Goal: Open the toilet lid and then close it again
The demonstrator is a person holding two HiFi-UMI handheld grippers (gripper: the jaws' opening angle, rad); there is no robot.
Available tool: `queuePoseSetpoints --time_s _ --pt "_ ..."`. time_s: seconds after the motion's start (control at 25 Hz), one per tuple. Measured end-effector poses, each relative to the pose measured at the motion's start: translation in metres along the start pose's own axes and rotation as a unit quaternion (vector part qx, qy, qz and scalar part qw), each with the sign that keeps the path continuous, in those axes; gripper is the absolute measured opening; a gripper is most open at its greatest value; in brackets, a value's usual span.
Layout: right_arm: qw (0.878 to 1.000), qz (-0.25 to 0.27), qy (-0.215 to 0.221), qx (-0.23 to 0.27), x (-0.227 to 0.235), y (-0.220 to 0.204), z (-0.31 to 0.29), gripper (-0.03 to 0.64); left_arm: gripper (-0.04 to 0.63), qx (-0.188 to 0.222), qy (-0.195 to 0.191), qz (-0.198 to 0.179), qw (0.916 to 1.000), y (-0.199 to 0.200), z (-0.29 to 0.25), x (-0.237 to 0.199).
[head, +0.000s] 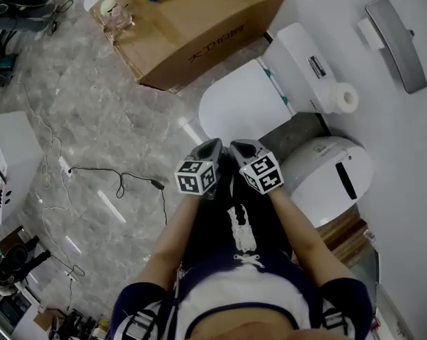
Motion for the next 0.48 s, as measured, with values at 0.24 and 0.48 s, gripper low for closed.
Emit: queuePoseSetpoints --time_s 0.24,0.48 --pt "0.999 0.023 -0.002 0.039 -0.005 0.043 0.02 0.009 0.008 0.021 -0.02 -0.037 0.9989 0.036 0.009 0.02" --pt "0.998 0.031 -0.001 0.055 -0.018 0.068 0.026 0.009 0.006 0.026 -0.045 -0.052 0.9973 0.05 0.021 0.031"
Point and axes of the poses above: the fingertips, and each gripper's own axes: z backward along the fingers, x to its right, y out of its top, the point moved 5 cm from there along z, backward along the fingers, and after that the axes turned 9 degrees about x, right-handed, at the moved point
